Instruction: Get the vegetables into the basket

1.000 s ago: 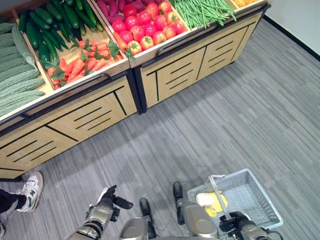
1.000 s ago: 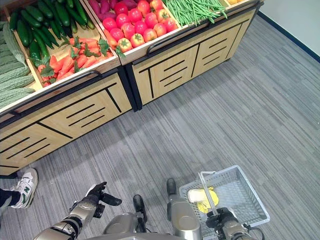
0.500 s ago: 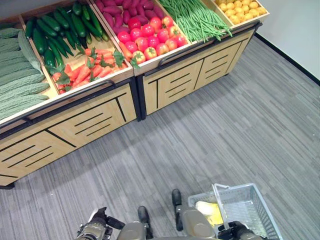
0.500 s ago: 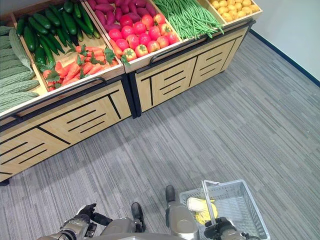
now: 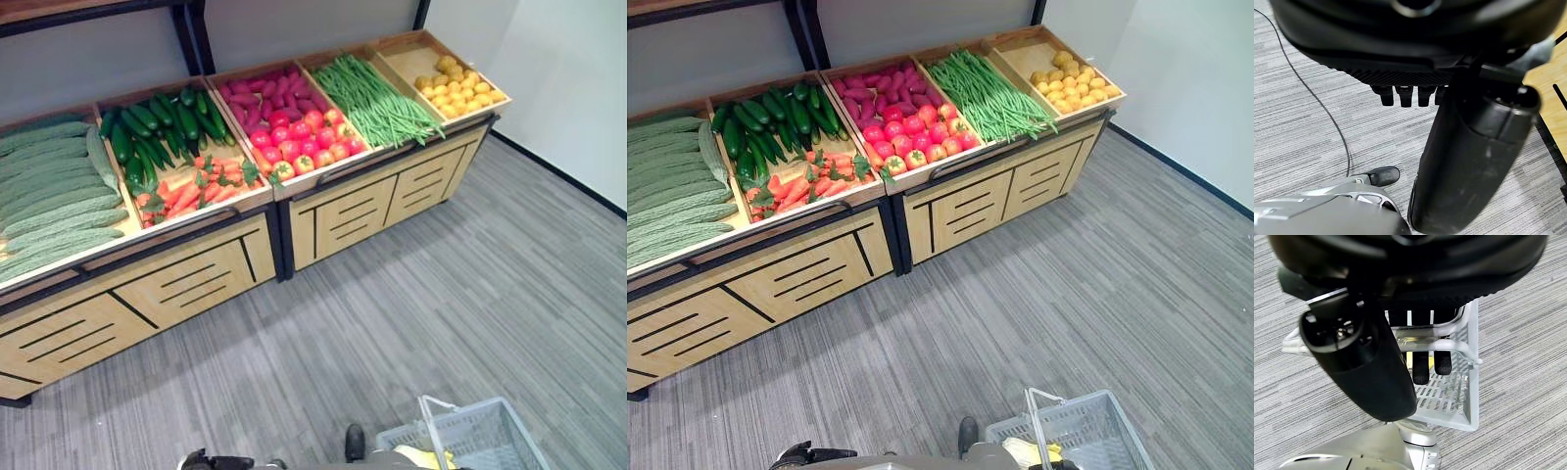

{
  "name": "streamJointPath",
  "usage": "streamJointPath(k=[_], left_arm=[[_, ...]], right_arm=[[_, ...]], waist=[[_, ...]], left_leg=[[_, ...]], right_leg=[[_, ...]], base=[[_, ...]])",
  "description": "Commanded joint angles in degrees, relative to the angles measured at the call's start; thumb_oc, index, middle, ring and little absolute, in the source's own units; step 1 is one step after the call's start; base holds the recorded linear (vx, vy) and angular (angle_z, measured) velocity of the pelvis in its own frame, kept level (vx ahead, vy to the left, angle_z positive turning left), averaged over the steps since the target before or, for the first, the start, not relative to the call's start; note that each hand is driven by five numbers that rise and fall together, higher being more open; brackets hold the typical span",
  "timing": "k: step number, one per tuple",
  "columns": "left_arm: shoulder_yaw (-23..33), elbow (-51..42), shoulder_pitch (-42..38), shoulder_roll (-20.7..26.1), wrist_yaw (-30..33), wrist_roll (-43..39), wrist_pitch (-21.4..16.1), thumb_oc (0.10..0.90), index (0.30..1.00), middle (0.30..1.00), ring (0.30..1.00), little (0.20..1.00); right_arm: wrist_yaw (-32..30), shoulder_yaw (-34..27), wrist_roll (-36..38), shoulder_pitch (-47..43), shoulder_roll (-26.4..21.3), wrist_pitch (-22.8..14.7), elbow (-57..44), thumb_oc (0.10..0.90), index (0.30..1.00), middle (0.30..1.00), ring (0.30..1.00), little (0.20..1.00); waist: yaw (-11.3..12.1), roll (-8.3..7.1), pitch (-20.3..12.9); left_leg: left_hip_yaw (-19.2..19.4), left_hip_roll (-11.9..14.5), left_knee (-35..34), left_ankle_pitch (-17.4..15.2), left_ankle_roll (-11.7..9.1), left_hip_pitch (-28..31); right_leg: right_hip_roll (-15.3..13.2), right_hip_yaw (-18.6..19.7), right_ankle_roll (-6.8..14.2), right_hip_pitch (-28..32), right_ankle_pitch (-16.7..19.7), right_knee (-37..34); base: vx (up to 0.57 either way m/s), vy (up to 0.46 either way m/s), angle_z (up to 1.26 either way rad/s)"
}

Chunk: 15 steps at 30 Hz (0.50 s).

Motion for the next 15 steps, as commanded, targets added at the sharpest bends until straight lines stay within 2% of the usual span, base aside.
streamJointPath(k=[1, 10, 15], left_arm=[[-2.5, 3.5, 0.0, 1.0, -0.7, 6.2, 1.3, 0.9, 1.0, 1.0, 1.0, 1.0], [-2.7, 3.4, -0.4, 1.6, -1.4, 7.3, 1.2, 0.9, 1.0, 1.0, 1.0, 1.0], [-4.3, 2.4, -1.0, 2.1, -1.6, 9.3, 1.1, 0.9, 1.0, 1.0, 1.0, 1.0]], right_arm=[[0.6, 1.7, 0.3, -3.9, 0.4, -1.3, 2.0, 0.4, 0.3, 0.3, 0.3, 0.3], [1.3, 2.5, -1.0, -4.7, 0.4, -0.9, 1.9, 0.4, 0.3, 0.3, 0.3, 0.3], [1.2, 2.6, -1.1, -5.2, 0.1, -0.8, 1.5, 0.4, 0.3, 0.3, 0.3, 0.3]], waist=[[0.2, -0.74, 1.4], [0.7, -0.96, 1.8], [0.9, -1.16, 2.8]], left_leg=[[-1.6, -3.7, 0.0, -4.0, 1.8, -2.3], [-0.8, -4.1, 0.0, -4.3, 2.8, -2.6], [-0.5, -4.7, 0.0, -4.9, 4.1, -2.0]], right_leg=[[-0.8, -1.3, 3.0, 2.2, -9.9, 4.2], [-0.9, 0.6, 3.6, 0.6, -9.5, 5.5], [-1.4, 1.5, 4.0, -1.0, -10.9, 9.3]], base=[[-0.01, 0.078, -0.04], [0.0, 0.077, -0.14], [0.07, 0.155, -0.1]])
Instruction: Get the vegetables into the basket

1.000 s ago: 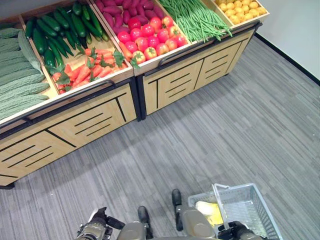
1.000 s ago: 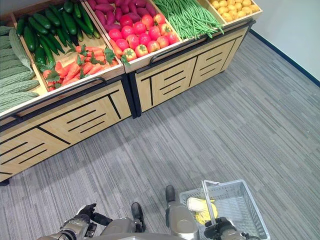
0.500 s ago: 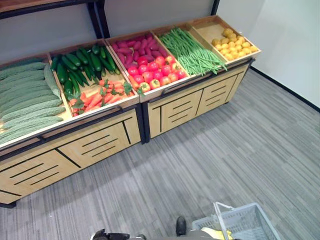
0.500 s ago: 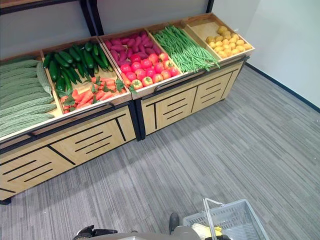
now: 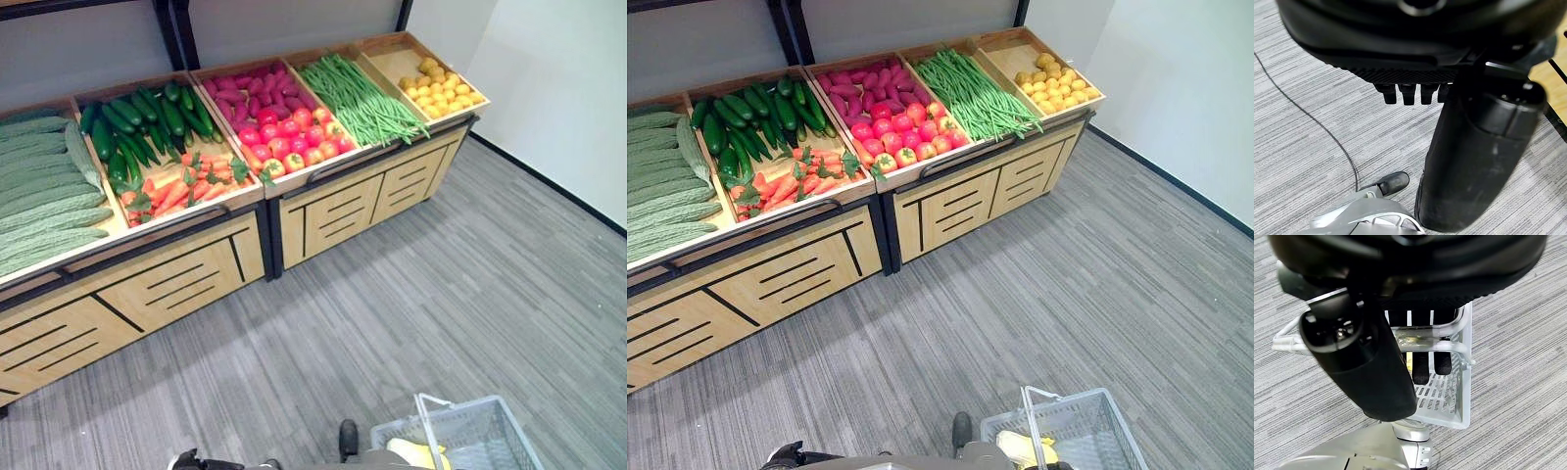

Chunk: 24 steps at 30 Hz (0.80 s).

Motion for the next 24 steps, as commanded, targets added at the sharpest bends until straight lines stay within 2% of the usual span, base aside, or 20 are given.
streamJointPath(k=[1, 4, 5, 6, 7, 9, 10, 11, 12, 13, 16, 19, 22, 24], left_arm=[[-2.0, 1.8, -0.5, -0.6, 0.5, 2.8, 0.1, 0.9, 1.0, 1.0, 1.0, 1.0], [-1.3, 1.5, -0.5, -0.3, 0.7, 1.5, 0.0, 0.9, 1.0, 1.0, 1.0, 1.0], [-1.0, 1.2, -0.6, -0.1, 0.8, 0.9, 0.1, 0.9, 1.0, 1.0, 1.0, 1.0], [-0.5, 1.2, -0.7, 0.3, 1.0, 0.0, 0.0, 0.9, 1.0, 1.0, 1.0, 1.0], [-0.5, 1.2, -0.7, 0.3, 1.0, 0.0, 0.0, 0.9, 1.0, 1.0, 1.0, 1.0], [0.4, 1.3, -0.8, 0.9, 1.3, -0.7, -0.2, 0.9, 1.0, 1.0, 1.0, 1.0], [0.5, 1.5, -1.1, 1.1, 1.4, -0.7, -0.3, 0.9, 1.0, 1.0, 1.0, 1.0], [0.4, 1.7, -1.8, 1.2, 1.6, -0.7, -0.4, 0.9, 1.0, 1.0, 1.0, 1.0], [0.4, 1.7, -1.8, 1.2, 1.6, -0.7, -0.4, 0.9, 1.0, 1.0, 1.0, 1.0], [0.4, 1.9, -2.1, 1.5, 1.7, -0.9, -0.5, 0.9, 1.0, 1.0, 1.0, 1.0], [0.2, 2.0, -2.2, 1.5, 1.7, -0.9, -0.4, 0.9, 1.0, 1.0, 1.0, 1.0], [-0.1, 2.1, -2.3, 1.0, 1.8, -0.9, -0.4, 0.9, 1.0, 1.0, 1.0, 1.0], [0.1, 2.5, -1.9, 0.4, 1.5, -1.6, -0.3, 0.9, 1.0, 1.0, 1.0, 1.0], [-0.8, 2.2, -2.2, -0.1, 1.1, -1.5, -0.3, 0.9, 1.0, 1.0, 1.0, 1.0]], right_arm=[[0.1, 2.4, -0.6, -4.4, -0.7, -0.9, 1.1, 0.4, 0.3, 0.3, 0.3, 0.3], [-0.2, 1.7, 0.7, -4.5, -0.8, -1.2, 0.6, 0.4, 0.3, 0.3, 0.3, 0.3], [-0.2, 1.7, 1.3, -4.6, -0.8, -1.4, 0.3, 0.4, 0.3, 0.3, 0.3, 0.3], [-0.2, 1.8, 1.7, -4.5, -0.9, -1.6, 0.2, 0.4, 0.3, 0.3, 0.3, 0.3], [-0.2, 1.8, 1.7, -4.5, -0.9, -1.6, 0.3, 0.4, 0.3, 0.3, 0.3, 0.3], [-0.2, 1.4, 2.5, -4.5, -0.8, -1.6, 0.4, 0.4, 0.3, 0.3, 0.3, 0.3], [-0.1, 1.3, 2.5, -4.6, -0.8, -1.6, 0.6, 0.4, 0.3, 0.3, 0.3, 0.3], [-0.1, 1.2, 2.5, -4.7, -1.0, -1.5, 1.0, 0.4, 0.3, 0.3, 0.3, 0.3], [-0.1, 1.2, 2.5, -4.7, -1.0, -1.5, 1.0, 0.4, 0.3, 0.3, 0.3, 0.3], [0.1, 1.0, 2.5, -4.2, -0.9, -1.3, 1.5, 0.4, 0.3, 0.3, 0.3, 0.3], [0.3, 1.1, 2.5, -3.7, -1.0, -1.3, 1.3, 0.4, 0.3, 0.3, 0.3, 0.3], [0.8, 1.6, 1.8, -3.2, -1.1, -1.1, 1.7, 0.4, 0.3, 0.3, 0.3, 0.3], [0.9, 1.4, 1.4, -2.8, -1.8, -0.9, 2.2, 0.4, 0.3, 0.3, 0.3, 0.3], [0.7, 0.9, 2.2, -2.4, -2.3, -1.1, 2.3, 0.4, 0.3, 0.3, 0.3, 0.3]], waist=[[0.8, 1.71, 2.5], [0.7, 1.3, 3.5], [0.5, 0.92, 4.7], [0.5, 0.58, 5.5], [0.6, 0.53, 5.4], [0.4, 0.66, 5.4], [0.7, 0.7, 5.4], [0.3, 0.48, 5.8], [0.5, 0.46, 5.8], [0.3, 0.1, 5.9], [-0.3, -0.07, 6.0], [-0.7, 0.04, 5.3], [-1.0, 0.44, 3.7], [-2.0, 0.85, 3.3]], left_leg=[[-3.8, -2.4, 0.4, -3.8, 2.7, -1.3], [-4.0, -2.8, 2.3, -5.3, 3.8, -1.7], [-5.0, -3.4, 4.1, -6.6, 4.5, -1.7], [-5.0, -3.7, 4.2, -6.4, 4.9, -1.7], [-4.9, -3.8, 4.2, -6.4, 4.9, -1.8], [-5.4, -3.4, 3.3, -5.8, 4.4, -1.1], [-5.4, -3.2, 3.1, -5.5, 4.2, -1.3], [-6.2, -3.0, 2.4, -4.7, 3.7, -1.4], [-6.0, -3.0, 2.4, -4.7, 3.7, -1.5], [-7.1, -3.3, 1.5, -4.7, 2.9, -0.5], [-8.4, -3.5, 0.9, -4.8, 2.6, 0.8], [-10.6, -3.2, 0.9, -5.4, 2.1, 2.6], [-12.6, -1.6, 1.8, -6.2, 1.2, 4.0], [-13.8, -0.3, 4.9, -6.7, 0.2, 3.5]], right_leg=[[-0.1, -1.7, 3.1, 0.9, -13.2, 9.9], [-0.7, -1.4, 3.2, -1.8, -15.1, 17.1], [-1.7, -1.0, 3.9, -5.0, -14.6, 25.5], [-1.5, 0.5, 3.5, -8.1, -12.7, 30.3], [-1.5, 0.6, 3.4, -8.4, -12.7, 30.4], [1.1, 4.6, 3.2, -10.5, -10.8, 24.8], [1.9, 6.3, 3.5, -10.9, -9.3, 21.2], [3.5, 10.4, 4.5, -12.2, -5.9, 11.6], [3.5, 10.6, 4.5, -12.3, -5.8, 11.4], [4.2, 12.4, 5.1, -12.9, -4.5, 6.3], [4.2, 11.5, 5.1, -12.4, -4.3, 7.0], [4.8, 11.9, 3.9, -10.7, -5.3, 8.6], [5.9, 11.0, 2.6, -9.9, -7.9, 11.0], [6.1, 9.3, 1.4, -8.9, -10.4, 12.4]], base=[[0.1, 0.207, -0.08], [0.09, 0.187, -0.2], [0.06, 0.213, -0.36], [0.03, 0.163, -0.3], [0.03, 0.076, -0.06], [0.06, 0.015, 0.2], [0.05, -0.058, 0.35], [0.03, -0.055, 0.35], [0.14, -0.117, 0.44], [0.12, -0.072, 0.45], [0.16, -0.103, 0.61], [0.25, -0.177, 0.53], [0.33, -0.236, 0.53], [0.29, -0.257, 0.3]])
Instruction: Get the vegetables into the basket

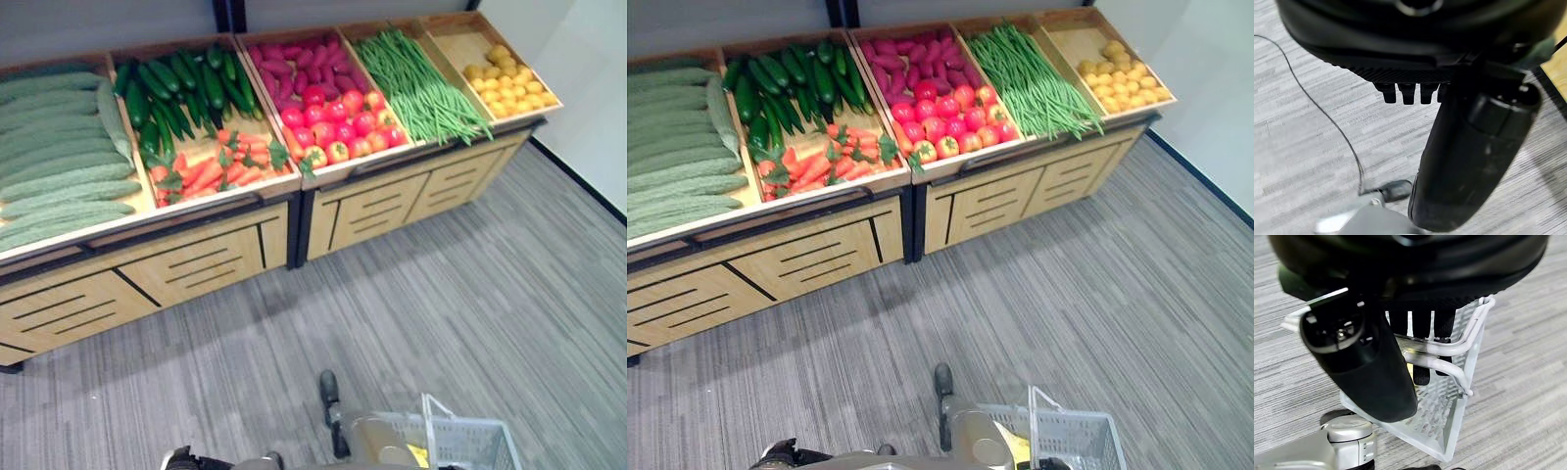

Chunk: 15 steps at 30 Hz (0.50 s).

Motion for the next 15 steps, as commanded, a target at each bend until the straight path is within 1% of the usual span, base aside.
streamJointPath(k=[1, 2, 3, 4, 5, 7, 8, 9, 10, 12, 13, 14, 15], left_arm=[[-1.4, 0.5, -2.1, 0.2, 0.3, -0.4, -0.4, 0.9, 1.0, 1.0, 1.0, 1.0], [-1.7, 0.5, -2.3, 0.0, 0.2, -0.4, -0.2, 0.9, 1.0, 1.0, 1.0, 1.0], [-1.8, 0.6, -2.6, -0.1, 0.3, -0.7, -0.3, 0.9, 1.0, 1.0, 1.0, 1.0], [-1.9, 0.3, -3.0, -0.2, 0.3, -1.7, -0.3, 0.9, 1.0, 1.0, 1.0, 1.0], [-2.0, -0.1, -3.4, -0.2, 0.8, -3.0, -0.4, 0.9, 1.0, 1.0, 1.0, 1.0], [-1.7, -0.3, -3.4, -0.4, 1.1, -3.3, -0.4, 0.9, 1.0, 1.0, 1.0, 1.0], [-1.8, -0.6, -3.5, -0.6, 1.7, -3.5, -0.5, 0.9, 1.0, 1.0, 1.0, 1.0], [-2.1, -0.8, -3.3, -0.5, 1.9, -3.4, -0.5, 0.9, 1.0, 1.0, 1.0, 1.0], [-1.4, -0.4, -2.7, -0.3, 2.0, -3.7, -0.5, 0.9, 1.0, 1.0, 1.0, 1.0], [-0.9, 0.0, -2.6, -0.3, 2.3, -4.0, -0.5, 0.9, 1.0, 1.0, 1.0, 1.0], [-0.9, 0.0, -2.6, -0.3, 2.3, -4.0, -0.5, 0.9, 1.0, 1.0, 1.0, 1.0], [-0.5, 0.2, -2.5, -0.1, 2.4, -4.4, -0.6, 0.9, 1.0, 1.0, 1.0, 1.0], [-0.3, 0.1, -2.5, 0.4, 2.6, -4.1, -0.7, 0.9, 1.0, 1.0, 1.0, 1.0]], right_arm=[[-0.7, 0.5, 1.8, -1.4, -2.8, -1.5, -0.2, 0.4, 0.3, 0.3, 0.3, 0.3], [-0.8, 0.3, 2.3, -1.3, -3.0, -1.5, -0.2, 0.4, 0.3, 0.3, 0.3, 0.3], [-0.6, 0.3, 2.3, -1.3, -3.2, -1.7, -0.3, 0.4, 0.3, 0.3, 0.3, 0.3], [-0.6, 0.5, 2.4, -1.3, -3.7, -1.8, -0.5, 0.4, 0.3, 0.3, 0.3, 0.3], [-0.7, 1.1, 1.8, -1.7, -4.1, -1.5, -0.4, 0.4, 0.3, 0.3, 0.3, 0.3], [-1.0, 0.6, 1.6, -1.8, -4.5, -1.1, -0.1, 0.4, 0.3, 0.3, 0.3, 0.3], [-1.2, 0.5, 1.3, -1.9, -4.8, -1.3, -0.5, 0.4, 0.3, 0.3, 0.3, 0.3], [-1.5, 0.5, 0.9, -1.8, -5.0, -1.4, -0.7, 0.4, 0.3, 0.3, 0.3, 0.3], [-2.6, 0.9, -0.1, -2.4, -5.0, -1.7, -2.0, 0.4, 0.3, 0.3, 0.3, 0.3], [-2.7, 1.2, -0.2, -2.5, -4.8, -2.0, -2.4, 0.4, 0.3, 0.3, 0.3, 0.3], [-2.7, 1.2, -0.2, -2.5, -4.8, -2.0, -2.4, 0.4, 0.3, 0.3, 0.3, 0.3], [-2.8, 1.3, -0.1, -2.9, -4.4, -2.4, -3.2, 0.4, 0.3, 0.3, 0.3, 0.3], [-2.7, 2.0, -0.4, -3.6, -4.1, -2.7, -4.7, 0.4, 0.3, 0.3, 0.3, 0.3]], waist=[[-1.5, -0.85, 1.0], [-2.0, -0.79, 1.0], [-2.3, -0.71, 1.2], [-2.4, -1.34, 2.1], [-2.5, -2.23, 3.0], [-2.9, -2.76, 2.4], [-2.9, -2.87, 2.1], [-3.1, -2.61, 1.8], [-2.8, -2.15, 1.6], [-2.8, -1.97, 1.5], [-2.8, -1.97, 1.5], [-2.7, -2.15, 1.5], [-2.0, -2.37, 1.7]], left_leg=[[-2.7, -2.5, 5.1, -0.7, 0.4, -4.1], [-3.1, -2.3, 7.7, 0.0, -0.3, -5.3], [-3.1, -1.9, 13.3, 2.2, -1.7, -7.6], [-2.6, -1.2, 23.1, 5.6, -3.1, -12.8], [-1.0, -0.4, 24.7, 5.3, -2.4, -15.8], [2.5, 0.2, 16.8, 2.9, -1.3, -16.4], [3.3, -0.1, 12.3, 3.1, -1.2, -16.9], [4.6, 0.1, 10.9, 3.0, -1.0, -17.0], [4.3, -0.3, 9.2, 2.8, -0.9, -16.1], [4.0, -0.8, 7.9, 2.9, -0.7, -15.3], [4.0, -0.8, 7.9, 2.9, -0.7, -15.3], [5.0, -1.1, 7.6, 2.6, -0.2, -15.1], [6.0, -1.5, 7.2, 2.2, 0.4, -14.6]], right_leg=[[-2.0, 0.4, 3.5, 0.1, -10.3, 5.1], [-2.4, -0.6, 3.1, 0.8, -10.7, 5.0], [-2.6, -1.7, 2.2, 2.2, -11.0, 4.6], [-3.5, -3.1, 0.9, 4.1, -11.2, 4.1], [-4.7, -4.8, 0.4, 5.6, -11.6, 3.2], [-6.6, -6.3, 1.3, 7.1, -11.2, 0.9], [-7.4, -7.2, 1.8, 7.3, -10.9, 0.4], [-7.6, -7.6, 2.0, 7.1, -11.0, 1.0], [-7.0, -6.5, 2.0, 6.7, -11.8, 1.6], [-6.8, -5.8, 2.3, 6.5, -11.7, 1.7], [-6.8, -5.8, 2.3, 6.5, -11.7, 1.7], [-7.0, -4.9, 2.5, 6.4, -11.4, 1.8], [-7.3, -4.2, 2.9, 6.3, -11.3, 1.8]], base=[[0.22, -0.214, 0.57], [0.19, -0.208, 0.61], [0.15, -0.24, 0.88], [0.1, -0.279, 0.58], [0.05, -0.21, 0.9], [0.03, -0.035, 0.89], [0.06, 0.051, 0.54], [0.12, 0.138, 0.45], [0.11, 0.122, 0.32], [0.07, 0.113, -0.2], [0.1, 0.178, -0.41], [0.11, 0.226, -0.19], [0.11, 0.227, -0.15]])
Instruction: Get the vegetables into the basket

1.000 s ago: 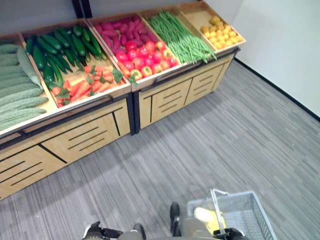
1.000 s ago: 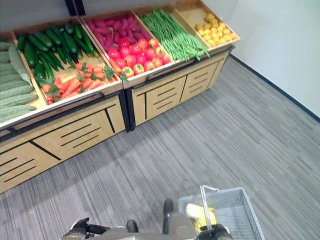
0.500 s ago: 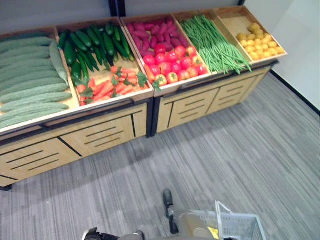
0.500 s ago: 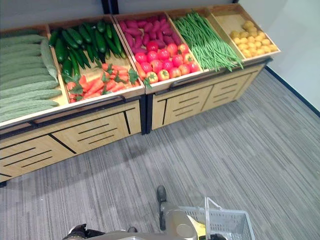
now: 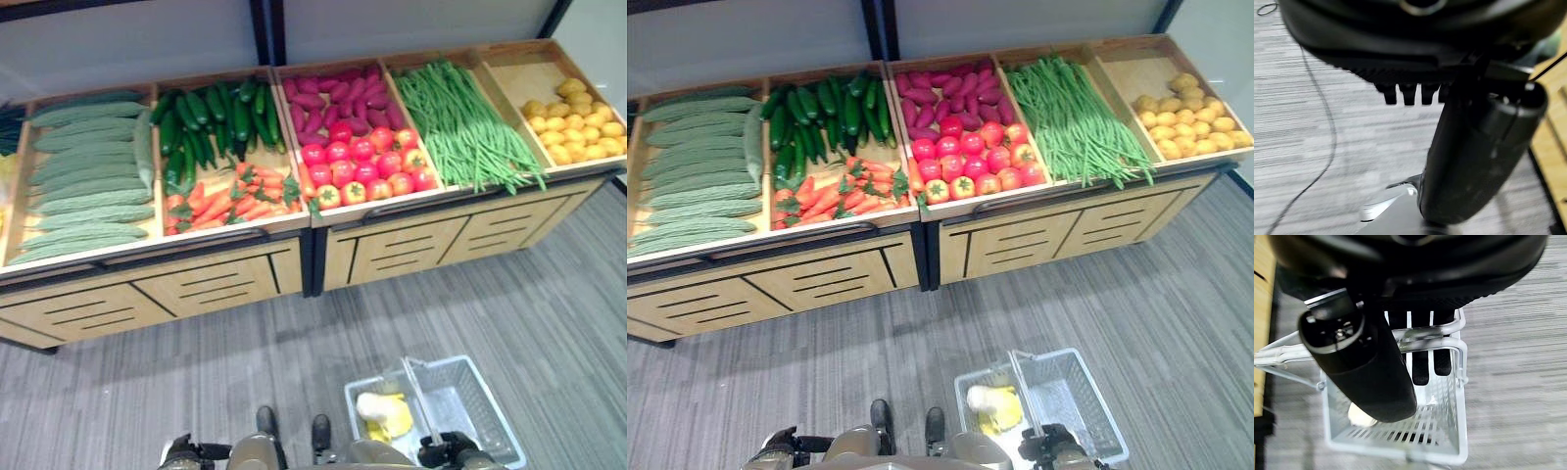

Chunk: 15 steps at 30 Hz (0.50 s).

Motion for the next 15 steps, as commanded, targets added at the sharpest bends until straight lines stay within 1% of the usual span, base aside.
streamJointPath(k=[1, 6, 15], left_arm=[[-0.5, 0.4, -0.3, -0.7, 1.2, -0.1, -0.2, 0.9, 1.0, 1.0, 1.0, 1.0], [1.4, 0.9, -0.3, 0.6, 2.7, -1.1, -0.5, 0.9, 1.0, 1.0, 1.0, 1.0], [3.4, -0.3, 0.0, 1.2, 2.9, -5.2, -1.6, 0.9, 1.0, 1.0, 1.0, 1.0]], right_arm=[[-1.4, -0.1, -0.2, 0.6, -2.4, 0.1, -1.2, 0.4, 0.3, 0.3, 0.3, 0.3], [-1.8, 1.7, -0.9, -0.7, -2.0, -0.7, -5.8, 0.4, 0.3, 0.3, 0.3, 0.3], [-1.5, 2.1, -1.7, -0.2, -0.8, -0.5, -3.8, 0.4, 0.3, 0.3, 0.3, 0.3]], waist=[[1.1, 0.73, 1.0], [2.7, -0.05, 1.1], [4.2, -0.33, -0.4]], left_leg=[[1.6, -1.0, -2.3, -3.8, 1.2, 6.6], [2.7, -1.8, -3.8, -4.2, 2.1, 7.8], [2.9, -2.3, -4.4, -5.3, 2.8, 10.4]], right_leg=[[-7.9, 6.4, 8.2, -4.4, -7.4, 8.1], [-8.2, 8.1, 9.3, -4.4, -6.0, 6.9], [-8.3, 9.1, 10.3, -2.4, -4.9, 4.6]], base=[[0.06, 0.152, -0.27], [0.02, 0.111, -0.28], [0.01, 0.039, -0.08]])
